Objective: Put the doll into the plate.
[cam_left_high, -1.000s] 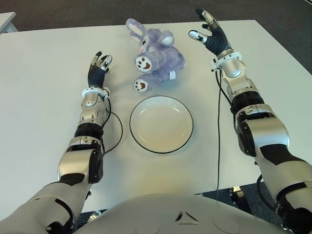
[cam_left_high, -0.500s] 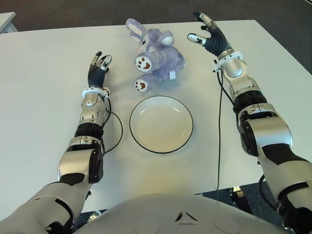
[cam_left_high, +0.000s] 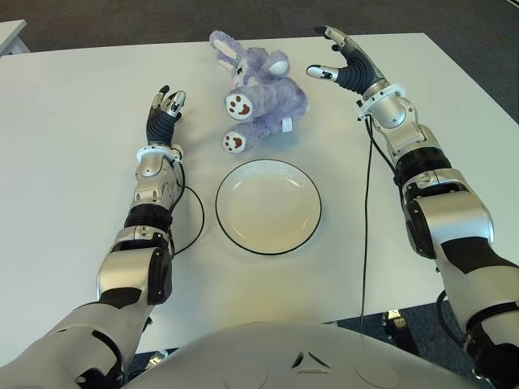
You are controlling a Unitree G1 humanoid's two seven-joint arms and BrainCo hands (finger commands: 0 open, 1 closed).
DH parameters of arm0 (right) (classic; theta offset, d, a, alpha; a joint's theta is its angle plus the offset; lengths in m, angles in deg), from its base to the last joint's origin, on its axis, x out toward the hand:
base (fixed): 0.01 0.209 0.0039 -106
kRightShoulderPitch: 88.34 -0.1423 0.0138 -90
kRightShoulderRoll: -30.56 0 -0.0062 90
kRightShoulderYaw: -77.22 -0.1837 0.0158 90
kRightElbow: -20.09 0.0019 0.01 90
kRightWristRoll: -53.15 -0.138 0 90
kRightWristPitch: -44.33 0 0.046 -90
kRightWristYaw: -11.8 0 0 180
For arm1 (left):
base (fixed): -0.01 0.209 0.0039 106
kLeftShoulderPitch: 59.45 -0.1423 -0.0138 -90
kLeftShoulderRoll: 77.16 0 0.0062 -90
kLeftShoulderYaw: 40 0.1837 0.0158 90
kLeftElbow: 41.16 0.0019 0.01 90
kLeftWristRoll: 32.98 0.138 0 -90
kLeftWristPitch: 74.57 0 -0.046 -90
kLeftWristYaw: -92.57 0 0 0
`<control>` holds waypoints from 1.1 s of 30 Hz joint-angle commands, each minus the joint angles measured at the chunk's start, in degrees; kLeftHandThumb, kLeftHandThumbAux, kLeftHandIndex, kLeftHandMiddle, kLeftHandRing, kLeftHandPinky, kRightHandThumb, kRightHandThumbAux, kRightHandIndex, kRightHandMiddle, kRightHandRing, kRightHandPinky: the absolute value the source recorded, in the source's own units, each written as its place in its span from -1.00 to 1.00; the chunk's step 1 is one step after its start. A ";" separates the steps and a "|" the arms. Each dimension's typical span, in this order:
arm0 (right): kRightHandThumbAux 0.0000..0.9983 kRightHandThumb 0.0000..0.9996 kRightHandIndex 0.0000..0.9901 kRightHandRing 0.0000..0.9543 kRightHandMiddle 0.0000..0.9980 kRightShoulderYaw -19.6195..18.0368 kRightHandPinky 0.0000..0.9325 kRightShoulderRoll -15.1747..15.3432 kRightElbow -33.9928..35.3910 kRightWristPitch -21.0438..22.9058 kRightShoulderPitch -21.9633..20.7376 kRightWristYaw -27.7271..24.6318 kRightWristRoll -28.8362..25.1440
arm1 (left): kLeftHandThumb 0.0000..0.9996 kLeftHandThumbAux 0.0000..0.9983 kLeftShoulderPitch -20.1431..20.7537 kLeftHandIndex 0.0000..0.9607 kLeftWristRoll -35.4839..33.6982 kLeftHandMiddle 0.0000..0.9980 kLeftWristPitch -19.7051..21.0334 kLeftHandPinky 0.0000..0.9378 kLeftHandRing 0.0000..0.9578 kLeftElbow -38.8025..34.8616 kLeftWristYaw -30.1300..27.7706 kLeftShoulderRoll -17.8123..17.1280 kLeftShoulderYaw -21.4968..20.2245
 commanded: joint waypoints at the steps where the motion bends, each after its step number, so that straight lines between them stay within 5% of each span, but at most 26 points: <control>1: -0.44 -0.88 -1.00 -1.00 -1.00 1.44 -1.00 0.80 -0.18 -0.96 -1.04 -1.44 1.58 | -1.00 -0.06 -1.41 -1.00 0.51 -0.68 1.36 -0.95 -0.70 1.92 0.73 0.97 0.30; 33: -0.40 -0.86 -1.00 -1.00 -1.00 6.76 -1.00 3.20 2.03 -5.83 -1.85 -0.53 7.78 | -1.00 -0.11 -1.45 -1.00 1.05 -0.68 1.81 -0.95 -0.72 1.32 1.01 1.21 0.46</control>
